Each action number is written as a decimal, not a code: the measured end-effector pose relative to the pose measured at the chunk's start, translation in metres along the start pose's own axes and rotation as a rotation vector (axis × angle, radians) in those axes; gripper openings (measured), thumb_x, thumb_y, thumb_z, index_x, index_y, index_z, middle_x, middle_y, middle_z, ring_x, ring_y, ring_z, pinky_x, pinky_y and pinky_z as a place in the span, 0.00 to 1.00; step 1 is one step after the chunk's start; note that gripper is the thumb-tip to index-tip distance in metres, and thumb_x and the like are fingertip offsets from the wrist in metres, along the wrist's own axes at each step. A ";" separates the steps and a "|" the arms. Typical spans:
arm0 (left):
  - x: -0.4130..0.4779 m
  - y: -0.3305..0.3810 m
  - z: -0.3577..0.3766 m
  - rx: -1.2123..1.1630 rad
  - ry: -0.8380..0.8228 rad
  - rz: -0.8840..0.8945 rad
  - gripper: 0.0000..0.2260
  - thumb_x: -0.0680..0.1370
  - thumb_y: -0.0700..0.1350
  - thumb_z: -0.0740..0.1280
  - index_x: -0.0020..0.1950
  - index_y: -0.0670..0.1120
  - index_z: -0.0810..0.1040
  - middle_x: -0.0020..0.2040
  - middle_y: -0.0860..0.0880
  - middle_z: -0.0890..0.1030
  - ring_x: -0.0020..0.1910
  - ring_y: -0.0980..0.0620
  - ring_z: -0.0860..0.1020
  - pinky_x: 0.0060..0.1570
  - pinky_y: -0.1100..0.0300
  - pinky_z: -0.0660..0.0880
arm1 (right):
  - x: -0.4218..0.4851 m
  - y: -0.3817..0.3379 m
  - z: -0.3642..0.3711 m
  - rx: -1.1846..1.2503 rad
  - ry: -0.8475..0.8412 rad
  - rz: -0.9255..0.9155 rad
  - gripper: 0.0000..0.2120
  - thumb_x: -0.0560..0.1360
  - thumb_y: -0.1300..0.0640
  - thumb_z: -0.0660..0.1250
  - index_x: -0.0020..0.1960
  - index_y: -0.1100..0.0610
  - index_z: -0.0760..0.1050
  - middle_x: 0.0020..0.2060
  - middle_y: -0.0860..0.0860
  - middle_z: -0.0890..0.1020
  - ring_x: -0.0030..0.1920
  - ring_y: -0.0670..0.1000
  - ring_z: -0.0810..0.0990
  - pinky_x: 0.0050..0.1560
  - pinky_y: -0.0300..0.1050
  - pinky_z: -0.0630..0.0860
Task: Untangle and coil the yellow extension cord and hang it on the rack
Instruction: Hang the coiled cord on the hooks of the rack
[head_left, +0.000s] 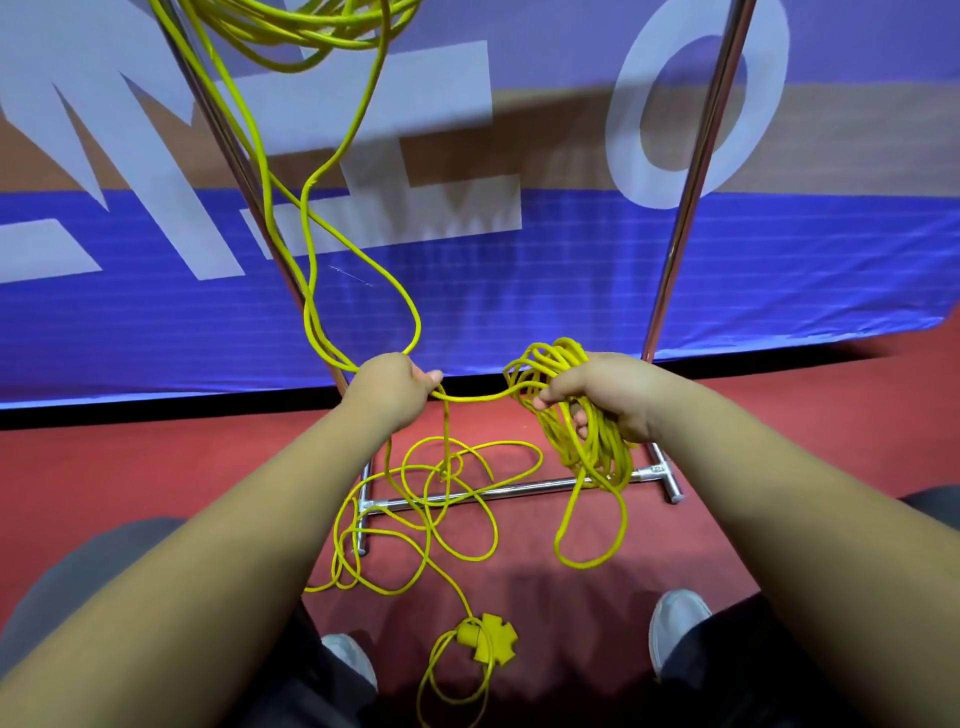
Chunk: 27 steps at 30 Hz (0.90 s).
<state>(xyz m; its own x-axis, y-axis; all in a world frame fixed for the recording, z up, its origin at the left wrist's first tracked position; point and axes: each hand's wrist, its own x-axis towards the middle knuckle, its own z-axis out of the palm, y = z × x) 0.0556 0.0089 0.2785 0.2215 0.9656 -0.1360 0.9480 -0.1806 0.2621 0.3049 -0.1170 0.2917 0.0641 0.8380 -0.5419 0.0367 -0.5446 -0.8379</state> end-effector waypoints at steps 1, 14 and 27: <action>0.000 0.002 0.000 -0.007 -0.002 -0.022 0.22 0.85 0.58 0.60 0.47 0.43 0.84 0.43 0.43 0.85 0.47 0.41 0.83 0.48 0.52 0.78 | -0.002 -0.001 -0.001 -0.003 -0.034 -0.019 0.04 0.76 0.61 0.74 0.48 0.62 0.86 0.26 0.56 0.73 0.24 0.51 0.69 0.29 0.41 0.70; -0.017 0.030 -0.024 -1.810 -0.258 -0.552 0.14 0.82 0.35 0.50 0.39 0.43 0.67 0.25 0.48 0.71 0.29 0.51 0.83 0.33 0.59 0.79 | 0.011 0.012 0.013 -0.261 0.049 -0.062 0.12 0.68 0.63 0.79 0.46 0.59 0.77 0.32 0.63 0.77 0.23 0.54 0.71 0.30 0.44 0.72; -0.004 0.015 0.014 -0.233 0.000 -0.171 0.18 0.84 0.53 0.62 0.73 0.49 0.75 0.69 0.48 0.79 0.68 0.46 0.77 0.62 0.53 0.77 | 0.016 0.000 -0.011 0.148 0.484 -0.307 0.09 0.72 0.62 0.73 0.45 0.54 0.73 0.24 0.56 0.75 0.25 0.56 0.73 0.34 0.53 0.75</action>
<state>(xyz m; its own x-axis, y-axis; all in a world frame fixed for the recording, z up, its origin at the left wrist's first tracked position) 0.0724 -0.0007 0.2698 0.0633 0.9784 -0.1968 0.8936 0.0323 0.4478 0.3168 -0.1037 0.2843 0.5216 0.8269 -0.2102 -0.0115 -0.2396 -0.9708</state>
